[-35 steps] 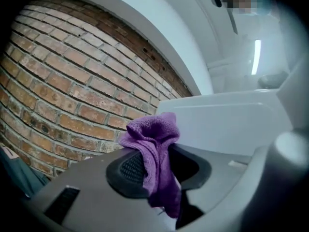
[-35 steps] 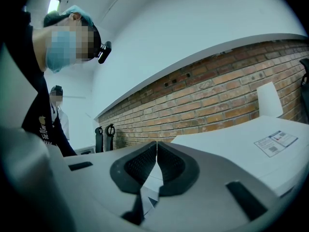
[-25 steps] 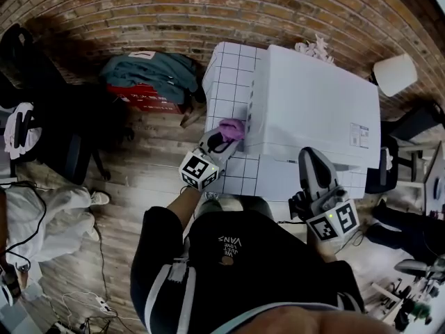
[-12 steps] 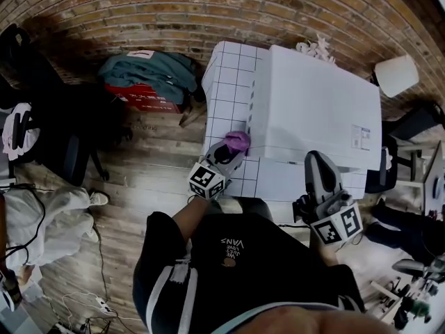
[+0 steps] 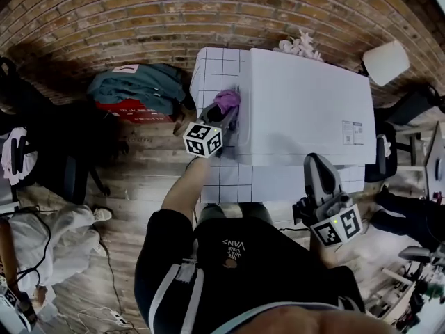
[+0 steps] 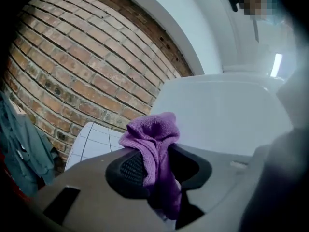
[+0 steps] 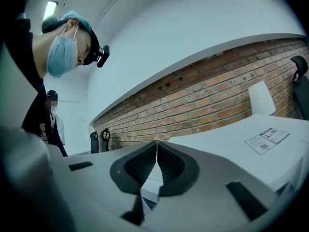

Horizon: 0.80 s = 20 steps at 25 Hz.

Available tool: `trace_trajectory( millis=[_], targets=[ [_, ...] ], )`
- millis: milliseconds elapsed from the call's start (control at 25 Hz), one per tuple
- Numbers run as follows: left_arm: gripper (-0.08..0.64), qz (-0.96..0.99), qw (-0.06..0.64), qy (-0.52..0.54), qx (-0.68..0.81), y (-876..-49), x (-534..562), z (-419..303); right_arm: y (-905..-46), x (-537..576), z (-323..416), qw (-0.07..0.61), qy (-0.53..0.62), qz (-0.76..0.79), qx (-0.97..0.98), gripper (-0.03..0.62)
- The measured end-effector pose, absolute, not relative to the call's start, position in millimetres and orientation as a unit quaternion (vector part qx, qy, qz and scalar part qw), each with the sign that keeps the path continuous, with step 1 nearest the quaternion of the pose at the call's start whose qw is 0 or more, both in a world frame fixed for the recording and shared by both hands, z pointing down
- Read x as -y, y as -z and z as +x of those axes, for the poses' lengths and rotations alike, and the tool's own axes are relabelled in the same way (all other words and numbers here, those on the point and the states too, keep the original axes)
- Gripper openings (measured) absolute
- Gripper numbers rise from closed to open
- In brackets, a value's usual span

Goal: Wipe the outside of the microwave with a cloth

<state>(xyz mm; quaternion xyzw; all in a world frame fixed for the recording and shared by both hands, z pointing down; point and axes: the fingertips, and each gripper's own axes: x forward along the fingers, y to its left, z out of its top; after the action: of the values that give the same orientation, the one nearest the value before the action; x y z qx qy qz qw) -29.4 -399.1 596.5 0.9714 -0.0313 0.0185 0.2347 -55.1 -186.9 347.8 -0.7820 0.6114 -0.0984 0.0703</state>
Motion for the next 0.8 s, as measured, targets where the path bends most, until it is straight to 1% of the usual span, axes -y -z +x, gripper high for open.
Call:
trace_trajectory(
  millis=[200,400,600,800],
  targets=[
    [0.13,0.964,0.259,-0.033,0.058,-599.3,446.3,14.0,-346.5,170.8,-44.3,0.068,0.095,-0.799,-0.589,0.0],
    [0.13,0.964,0.251,-0.054,0.067,-601.7,467.2,33.4,-346.9,152.7,-35.8,0.067,0.097,-0.817,-0.565,0.0],
    [0.13,0.969,0.235,-0.045,0.066,-590.9,468.2,32.2,-344.8,151.7,-36.9,0.072,0.093,-0.815,-0.567,0.0],
    [0.13,0.976,0.21,-0.013,0.058,-562.1,465.7,10.0,-342.6,161.8,-46.7,0.078,0.089,-0.804,-0.583,0.0]
  ],
)
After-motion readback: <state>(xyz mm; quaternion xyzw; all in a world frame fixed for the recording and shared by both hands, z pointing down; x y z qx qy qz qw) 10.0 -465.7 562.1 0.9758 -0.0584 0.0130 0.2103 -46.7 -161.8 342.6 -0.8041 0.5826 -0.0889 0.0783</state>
